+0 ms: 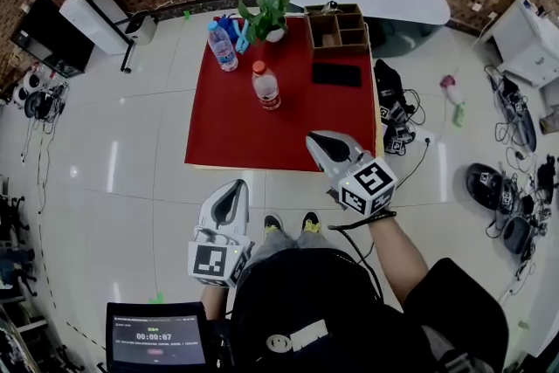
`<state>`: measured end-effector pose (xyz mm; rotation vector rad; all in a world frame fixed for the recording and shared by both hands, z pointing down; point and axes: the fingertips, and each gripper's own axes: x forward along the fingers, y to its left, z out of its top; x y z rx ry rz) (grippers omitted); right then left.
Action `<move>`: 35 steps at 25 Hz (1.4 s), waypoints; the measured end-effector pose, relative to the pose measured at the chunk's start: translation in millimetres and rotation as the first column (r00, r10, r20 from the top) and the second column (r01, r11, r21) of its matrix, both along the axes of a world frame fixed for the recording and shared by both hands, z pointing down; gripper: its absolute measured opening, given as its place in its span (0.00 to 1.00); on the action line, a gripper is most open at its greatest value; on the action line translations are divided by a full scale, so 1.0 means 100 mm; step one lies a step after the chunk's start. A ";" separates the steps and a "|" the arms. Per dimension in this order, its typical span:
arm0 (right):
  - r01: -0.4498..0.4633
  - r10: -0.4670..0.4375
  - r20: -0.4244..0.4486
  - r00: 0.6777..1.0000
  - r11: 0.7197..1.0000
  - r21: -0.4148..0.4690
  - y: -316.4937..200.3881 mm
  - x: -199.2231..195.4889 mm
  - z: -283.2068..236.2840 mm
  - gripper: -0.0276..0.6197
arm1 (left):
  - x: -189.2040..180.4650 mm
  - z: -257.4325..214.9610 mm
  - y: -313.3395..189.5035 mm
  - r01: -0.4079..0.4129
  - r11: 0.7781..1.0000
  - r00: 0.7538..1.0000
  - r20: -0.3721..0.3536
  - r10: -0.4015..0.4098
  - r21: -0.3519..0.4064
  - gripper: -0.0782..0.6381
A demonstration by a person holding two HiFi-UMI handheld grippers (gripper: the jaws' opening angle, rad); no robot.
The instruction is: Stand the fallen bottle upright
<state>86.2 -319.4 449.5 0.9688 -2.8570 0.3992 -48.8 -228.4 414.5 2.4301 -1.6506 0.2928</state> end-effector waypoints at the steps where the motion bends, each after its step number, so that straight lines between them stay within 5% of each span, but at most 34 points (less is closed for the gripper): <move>1: 0.000 0.000 -0.002 1.000 1.000 -0.006 0.08 0.03 0.02 0.05 | 0.05 0.01 0.01 -0.013 1.000 1.000 0.005 0.013 0.003 0.12; 9: 0.065 -0.066 -0.034 0.997 0.998 -0.021 0.43 0.21 0.21 0.05 | 0.38 0.07 0.19 -0.041 0.999 0.999 0.014 0.042 -0.007 0.12; 17: 0.080 -0.083 -0.085 0.993 0.996 -0.040 1.24 0.11 0.30 0.05 | 0.26 0.06 0.74 -0.083 0.997 0.997 0.009 0.082 0.006 0.12; 27: 0.119 -0.116 -0.144 0.983 0.993 0.012 2.91 -0.86 0.09 0.05 | -0.45 -0.16 2.06 -0.071 0.991 0.995 -0.066 0.079 0.117 0.12; 35: 0.171 -0.166 -0.076 0.983 0.983 0.062 3.60 -1.31 -0.45 0.05 | -0.61 -0.33 2.72 -0.080 0.988 0.992 -0.085 0.092 0.133 0.12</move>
